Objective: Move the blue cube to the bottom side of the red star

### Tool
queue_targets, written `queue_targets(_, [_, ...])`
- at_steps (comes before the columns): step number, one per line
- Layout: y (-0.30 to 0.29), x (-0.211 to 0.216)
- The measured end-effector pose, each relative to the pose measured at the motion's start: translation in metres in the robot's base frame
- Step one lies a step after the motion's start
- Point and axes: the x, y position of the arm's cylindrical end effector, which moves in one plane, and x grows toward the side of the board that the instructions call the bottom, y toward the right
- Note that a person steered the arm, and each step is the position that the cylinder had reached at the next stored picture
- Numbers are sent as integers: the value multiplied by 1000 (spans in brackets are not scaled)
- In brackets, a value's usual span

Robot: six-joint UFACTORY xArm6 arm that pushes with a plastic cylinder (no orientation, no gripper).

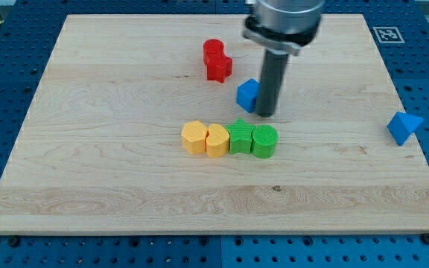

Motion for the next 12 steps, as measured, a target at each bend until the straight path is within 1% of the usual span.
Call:
queue_targets(1, [-36,-3])
queue_targets(2, [-54,-8])
queue_targets(3, [-53,-8])
queue_targets(4, [-23,2])
queue_targets(5, [-1,2])
queue_targets(7, [-6,-5])
queue_targets(8, [-6,-27])
queue_targets(9, [-6,-36])
queue_targets(10, [3,-17])
queue_targets(11, [18,-29])
queue_targets(12, [18,-52])
